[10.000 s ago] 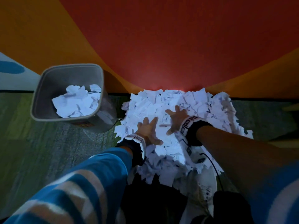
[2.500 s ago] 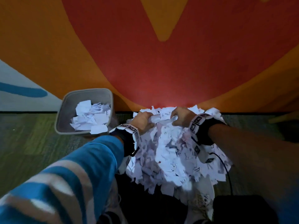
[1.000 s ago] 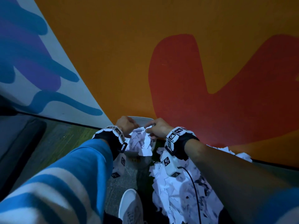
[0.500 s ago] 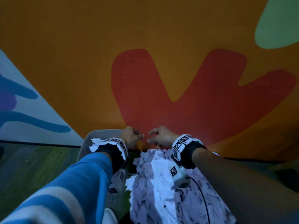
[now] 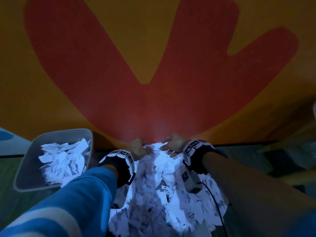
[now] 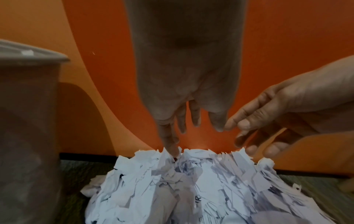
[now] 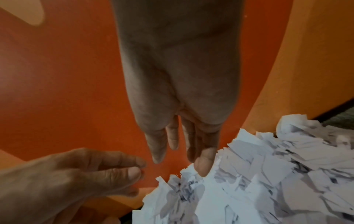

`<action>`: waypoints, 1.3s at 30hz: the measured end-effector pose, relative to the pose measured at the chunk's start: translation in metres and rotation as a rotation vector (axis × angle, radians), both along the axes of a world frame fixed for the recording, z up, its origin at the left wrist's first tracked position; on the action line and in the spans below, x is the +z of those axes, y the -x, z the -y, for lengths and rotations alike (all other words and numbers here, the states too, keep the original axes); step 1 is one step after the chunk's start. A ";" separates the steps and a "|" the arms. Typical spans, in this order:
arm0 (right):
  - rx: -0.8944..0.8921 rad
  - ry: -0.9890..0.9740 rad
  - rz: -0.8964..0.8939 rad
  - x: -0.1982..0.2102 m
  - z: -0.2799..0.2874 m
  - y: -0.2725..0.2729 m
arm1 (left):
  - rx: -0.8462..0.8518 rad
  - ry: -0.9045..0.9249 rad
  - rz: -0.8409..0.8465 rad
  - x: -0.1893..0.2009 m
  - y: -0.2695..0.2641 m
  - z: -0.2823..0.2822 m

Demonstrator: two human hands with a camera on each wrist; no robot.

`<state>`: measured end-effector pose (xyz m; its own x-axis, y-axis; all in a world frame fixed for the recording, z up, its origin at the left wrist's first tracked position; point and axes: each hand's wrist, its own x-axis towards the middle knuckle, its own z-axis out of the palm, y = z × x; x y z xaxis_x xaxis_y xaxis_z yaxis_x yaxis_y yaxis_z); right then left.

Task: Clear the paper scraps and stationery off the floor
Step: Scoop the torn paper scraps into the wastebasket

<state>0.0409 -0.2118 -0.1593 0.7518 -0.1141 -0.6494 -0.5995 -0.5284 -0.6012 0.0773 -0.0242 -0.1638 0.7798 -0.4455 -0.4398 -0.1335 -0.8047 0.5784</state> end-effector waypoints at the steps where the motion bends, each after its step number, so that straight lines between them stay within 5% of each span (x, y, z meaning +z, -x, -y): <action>1: 0.026 0.030 -0.009 -0.007 0.002 -0.002 | -0.009 0.002 -0.010 -0.007 -0.002 0.004; 13: 0.519 0.610 -0.010 -0.124 0.008 -0.003 | -0.056 -0.329 -0.107 -0.119 0.006 0.037; 19: 0.594 0.657 0.032 -0.155 -0.011 0.017 | -0.022 -0.283 0.038 -0.165 0.020 0.030; 23: 0.456 0.499 0.124 -0.160 -0.018 0.030 | -0.013 -0.282 0.079 -0.168 0.029 0.024; 30: 0.306 0.426 0.079 -0.097 -0.001 0.018 | 0.009 -0.263 0.105 -0.124 0.008 0.009; 39: 0.128 0.231 0.207 0.024 0.005 -0.001 | 0.123 -0.169 0.222 0.015 -0.021 -0.056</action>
